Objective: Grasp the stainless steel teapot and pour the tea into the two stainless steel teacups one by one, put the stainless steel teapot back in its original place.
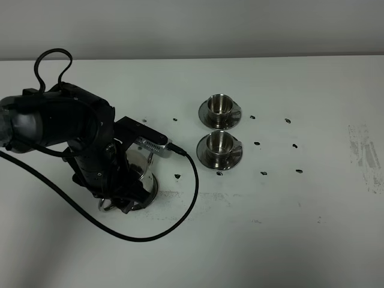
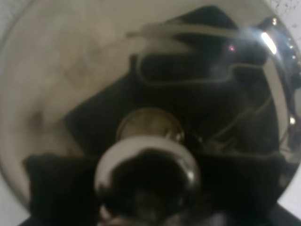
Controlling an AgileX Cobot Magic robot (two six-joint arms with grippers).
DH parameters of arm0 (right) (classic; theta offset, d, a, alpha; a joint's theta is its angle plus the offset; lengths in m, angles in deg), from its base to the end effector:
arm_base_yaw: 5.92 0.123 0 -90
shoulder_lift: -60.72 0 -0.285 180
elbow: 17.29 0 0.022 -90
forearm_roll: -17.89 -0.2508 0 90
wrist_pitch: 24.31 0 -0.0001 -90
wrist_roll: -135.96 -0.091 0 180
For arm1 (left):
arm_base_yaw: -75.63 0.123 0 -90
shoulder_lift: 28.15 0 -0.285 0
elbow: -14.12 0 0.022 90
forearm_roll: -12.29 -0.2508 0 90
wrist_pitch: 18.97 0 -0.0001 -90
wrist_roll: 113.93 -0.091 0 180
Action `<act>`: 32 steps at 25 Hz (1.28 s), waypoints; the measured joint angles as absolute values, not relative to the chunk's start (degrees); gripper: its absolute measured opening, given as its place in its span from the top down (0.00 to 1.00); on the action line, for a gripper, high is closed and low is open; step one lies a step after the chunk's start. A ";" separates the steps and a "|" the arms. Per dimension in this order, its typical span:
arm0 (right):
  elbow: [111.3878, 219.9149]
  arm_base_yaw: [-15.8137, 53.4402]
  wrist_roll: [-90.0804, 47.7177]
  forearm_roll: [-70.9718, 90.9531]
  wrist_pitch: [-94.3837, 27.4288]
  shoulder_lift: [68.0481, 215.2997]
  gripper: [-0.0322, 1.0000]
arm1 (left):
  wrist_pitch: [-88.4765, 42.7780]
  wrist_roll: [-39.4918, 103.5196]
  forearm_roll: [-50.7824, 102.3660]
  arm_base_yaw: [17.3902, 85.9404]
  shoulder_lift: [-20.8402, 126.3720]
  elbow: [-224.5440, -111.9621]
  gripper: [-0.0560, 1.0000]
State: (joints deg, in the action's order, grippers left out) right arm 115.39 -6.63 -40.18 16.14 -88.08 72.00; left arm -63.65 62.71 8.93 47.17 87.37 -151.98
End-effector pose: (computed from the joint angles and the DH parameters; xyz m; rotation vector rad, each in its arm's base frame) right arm -0.0001 0.0025 0.2794 -0.0604 2.1345 -0.0097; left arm 0.3005 -0.1586 0.1475 0.8886 2.8984 0.0303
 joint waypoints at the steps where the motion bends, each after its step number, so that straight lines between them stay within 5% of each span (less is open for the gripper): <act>1: 115.39 -6.63 -40.18 16.14 -88.08 72.00 0.58 | -63.65 62.71 9.24 47.31 87.72 -151.98 0.46; 7: 115.39 -6.63 -40.18 16.14 -88.08 72.00 0.58 | -64.07 62.71 9.82 47.86 88.57 -151.98 0.79; 32: 115.39 -6.63 -40.18 16.14 -88.08 72.00 0.58 | -67.22 56.86 9.17 47.68 79.31 -152.50 0.79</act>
